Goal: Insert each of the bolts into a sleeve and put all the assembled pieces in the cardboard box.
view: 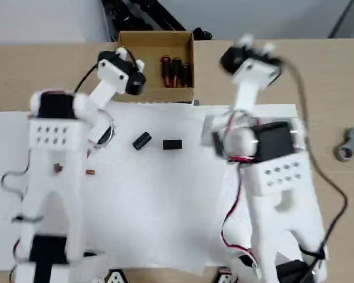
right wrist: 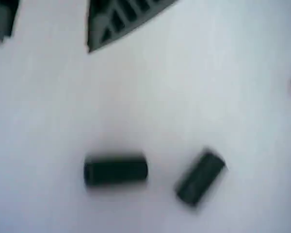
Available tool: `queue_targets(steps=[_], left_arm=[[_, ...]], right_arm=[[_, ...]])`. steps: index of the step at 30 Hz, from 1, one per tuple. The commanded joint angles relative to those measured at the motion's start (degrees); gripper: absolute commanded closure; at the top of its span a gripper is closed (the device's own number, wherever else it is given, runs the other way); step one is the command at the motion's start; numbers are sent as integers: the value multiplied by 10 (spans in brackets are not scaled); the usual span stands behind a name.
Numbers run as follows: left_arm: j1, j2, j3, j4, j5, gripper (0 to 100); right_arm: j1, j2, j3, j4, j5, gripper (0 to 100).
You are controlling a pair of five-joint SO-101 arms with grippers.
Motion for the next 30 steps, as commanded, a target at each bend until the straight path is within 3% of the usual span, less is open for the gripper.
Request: queue_targets(steps=[1,9,18,27,30], left_arm=[[-19,-109,42,7,39,994],[-92,-247,126,10,68,994],[-141,-307,258,11,98,994],[-154,-316,261,10,100,994],[-155,-320,261,10,105,994]], right_arm=[[-35,-22,75,-58,-68,902],[-96,14,114,-195,-191,898],[-107,207,-7,-197,-257,898],[-187,388,-178,-198,-306,896],[-206,432,-216,-196,-307,839]])
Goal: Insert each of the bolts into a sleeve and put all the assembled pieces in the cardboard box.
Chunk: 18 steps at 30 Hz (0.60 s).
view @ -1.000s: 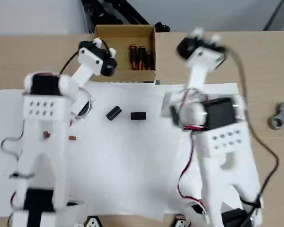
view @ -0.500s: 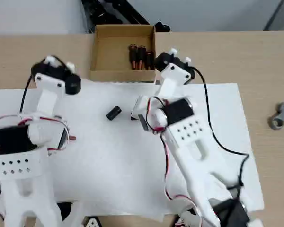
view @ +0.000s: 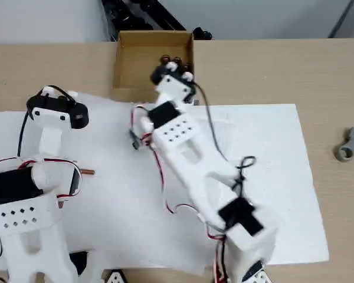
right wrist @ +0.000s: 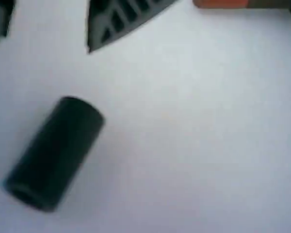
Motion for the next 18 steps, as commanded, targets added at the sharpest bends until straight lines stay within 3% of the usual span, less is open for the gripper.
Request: queue_targets(steps=[1,4,18], left_arm=[[-4,-17,-3,5,11,994],[-8,-17,-3,4,11,994],[-20,-12,-3,4,13,994]], right_arm=[[-22,31,-58,-6,-11,809],[-23,58,-66,-8,-31,769],[-7,130,-69,-112,-30,794]])
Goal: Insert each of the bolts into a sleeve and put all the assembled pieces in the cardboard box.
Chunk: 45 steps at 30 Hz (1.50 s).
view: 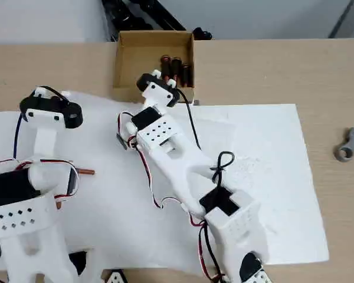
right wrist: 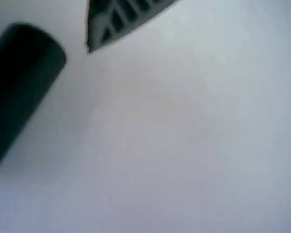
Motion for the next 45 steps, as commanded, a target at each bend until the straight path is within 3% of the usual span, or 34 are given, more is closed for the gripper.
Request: queue_targets(steps=[1,16,23,30,41,45], left_arm=[[-1,-9,-3,4,3,994],[0,-9,-3,4,3,994],[1,-9,-3,4,1,993],[2,-9,-2,3,1,993],[2,-8,0,2,-2,993],[1,-8,1,2,-14,993]], right_arm=[[13,12,-28,-24,-4,794],[27,59,-28,-49,25,795],[29,59,-28,-39,59,965],[29,59,-28,-35,66,969],[28,-26,-28,89,66,970],[21,-81,-28,128,98,972]])
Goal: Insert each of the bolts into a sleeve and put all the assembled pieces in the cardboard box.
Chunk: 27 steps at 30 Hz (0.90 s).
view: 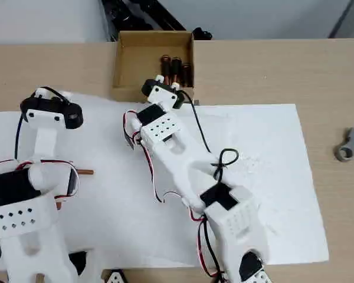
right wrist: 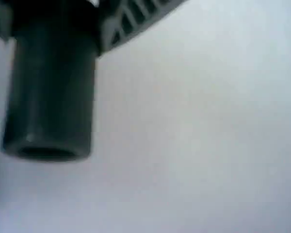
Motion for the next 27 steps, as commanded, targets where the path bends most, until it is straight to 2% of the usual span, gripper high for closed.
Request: queue_targets(steps=[1,13,18,22,27], left_arm=[[1,-8,-2,3,-9,993],[0,-9,-2,3,-6,994],[0,-12,-4,-3,-5,994],[-1,-13,-4,-30,24,994],[1,-10,-3,-59,43,994]], right_arm=[[-5,-80,-11,27,35,973],[-16,-217,-11,103,193,973],[-10,-318,-11,96,305,973],[-8,-414,-11,69,381,973],[-8,-524,-10,63,426,973]])
